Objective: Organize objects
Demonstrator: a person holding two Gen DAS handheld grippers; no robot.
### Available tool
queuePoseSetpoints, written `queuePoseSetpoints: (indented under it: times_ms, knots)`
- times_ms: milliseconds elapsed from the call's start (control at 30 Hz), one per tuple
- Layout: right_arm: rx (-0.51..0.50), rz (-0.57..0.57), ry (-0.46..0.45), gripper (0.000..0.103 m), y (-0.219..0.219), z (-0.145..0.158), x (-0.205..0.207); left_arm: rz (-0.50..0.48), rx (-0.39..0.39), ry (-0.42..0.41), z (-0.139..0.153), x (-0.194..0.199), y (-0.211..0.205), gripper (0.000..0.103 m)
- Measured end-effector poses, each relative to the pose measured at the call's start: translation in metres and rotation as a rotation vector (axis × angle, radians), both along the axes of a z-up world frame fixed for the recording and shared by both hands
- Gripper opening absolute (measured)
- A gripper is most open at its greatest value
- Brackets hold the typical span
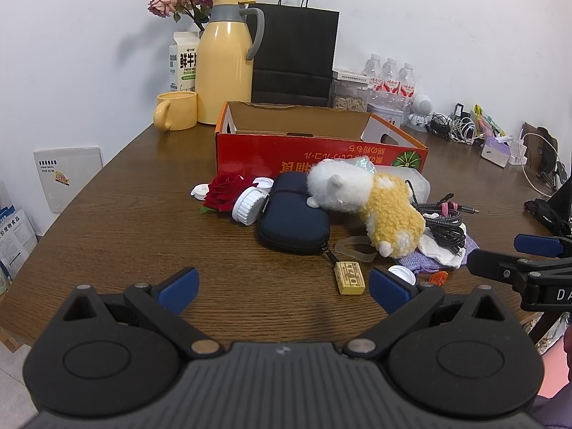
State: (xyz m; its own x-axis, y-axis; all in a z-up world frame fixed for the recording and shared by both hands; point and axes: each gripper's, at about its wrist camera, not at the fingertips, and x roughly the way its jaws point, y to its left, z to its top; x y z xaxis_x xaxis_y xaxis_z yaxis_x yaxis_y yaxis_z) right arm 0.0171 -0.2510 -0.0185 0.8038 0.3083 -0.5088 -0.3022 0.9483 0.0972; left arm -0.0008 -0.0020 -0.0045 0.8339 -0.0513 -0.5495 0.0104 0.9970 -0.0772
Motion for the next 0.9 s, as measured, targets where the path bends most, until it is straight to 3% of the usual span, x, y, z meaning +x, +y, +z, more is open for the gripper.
queuePoseSetpoints:
  times_ms: [900]
  knots:
    - [0.0,0.0,0.001,0.103,-0.001,0.0019,0.0013,-0.002,-0.003,0.006,0.0013,0.0014,0.0017,0.103]
